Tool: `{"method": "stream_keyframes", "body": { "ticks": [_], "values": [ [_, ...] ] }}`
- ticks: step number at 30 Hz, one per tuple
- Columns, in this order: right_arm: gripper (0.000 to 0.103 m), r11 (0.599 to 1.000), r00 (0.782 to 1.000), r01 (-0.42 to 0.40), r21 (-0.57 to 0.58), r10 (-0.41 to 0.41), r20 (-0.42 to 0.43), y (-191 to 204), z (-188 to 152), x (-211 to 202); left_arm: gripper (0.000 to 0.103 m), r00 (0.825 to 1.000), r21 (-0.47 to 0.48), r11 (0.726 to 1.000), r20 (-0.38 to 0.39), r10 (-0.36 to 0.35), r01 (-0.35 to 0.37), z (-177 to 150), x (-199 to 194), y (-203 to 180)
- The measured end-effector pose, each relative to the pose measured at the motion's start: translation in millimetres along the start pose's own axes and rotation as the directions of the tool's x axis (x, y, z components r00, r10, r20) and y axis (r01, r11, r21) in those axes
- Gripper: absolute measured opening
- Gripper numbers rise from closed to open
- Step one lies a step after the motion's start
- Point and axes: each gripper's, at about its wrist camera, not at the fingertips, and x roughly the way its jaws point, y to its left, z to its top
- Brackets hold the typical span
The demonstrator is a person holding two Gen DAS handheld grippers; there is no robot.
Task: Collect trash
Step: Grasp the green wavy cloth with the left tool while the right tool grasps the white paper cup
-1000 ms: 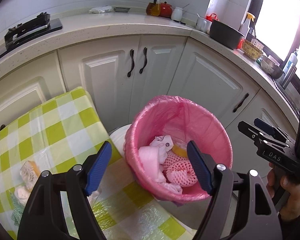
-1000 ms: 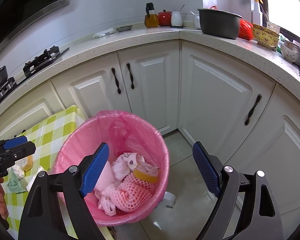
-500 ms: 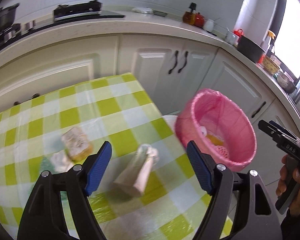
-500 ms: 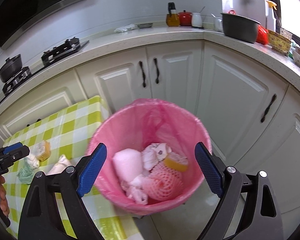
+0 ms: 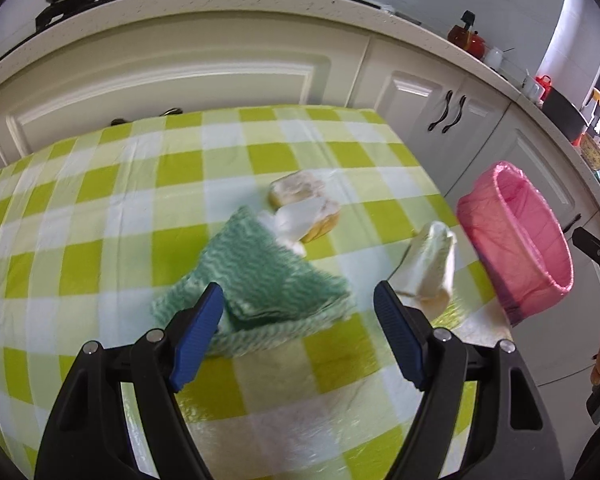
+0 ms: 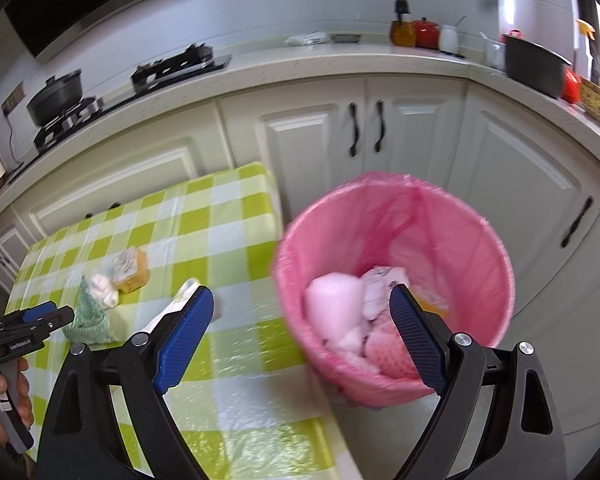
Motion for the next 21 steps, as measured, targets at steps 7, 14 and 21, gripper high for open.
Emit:
{"method": "stream_keyframes", "body": {
  "ticks": [7, 14, 21],
  "values": [
    [0.085, 0.998, 0.999, -0.031, -0.047, 0.03, -0.03, 35, -8, 10, 0.075, 1.0, -0.018, 1.0, -0.028, 0.014, -0.014, -9, 9, 16],
    [0.085, 0.996, 0.997, -0.052, -0.07, 0.048, -0.06, 58, -14, 23, 0.074, 0.995, 0.015, 0.999, -0.091, 0.039, -0.038, -15, 27, 21],
    [0.085, 0.995, 0.995, -0.059, -0.08, 0.053, -0.083, 69, -18, 35, 0.042, 0.988, 0.051, 0.998, -0.148, 0.04, -0.033, -19, 44, 22]
  ]
}}
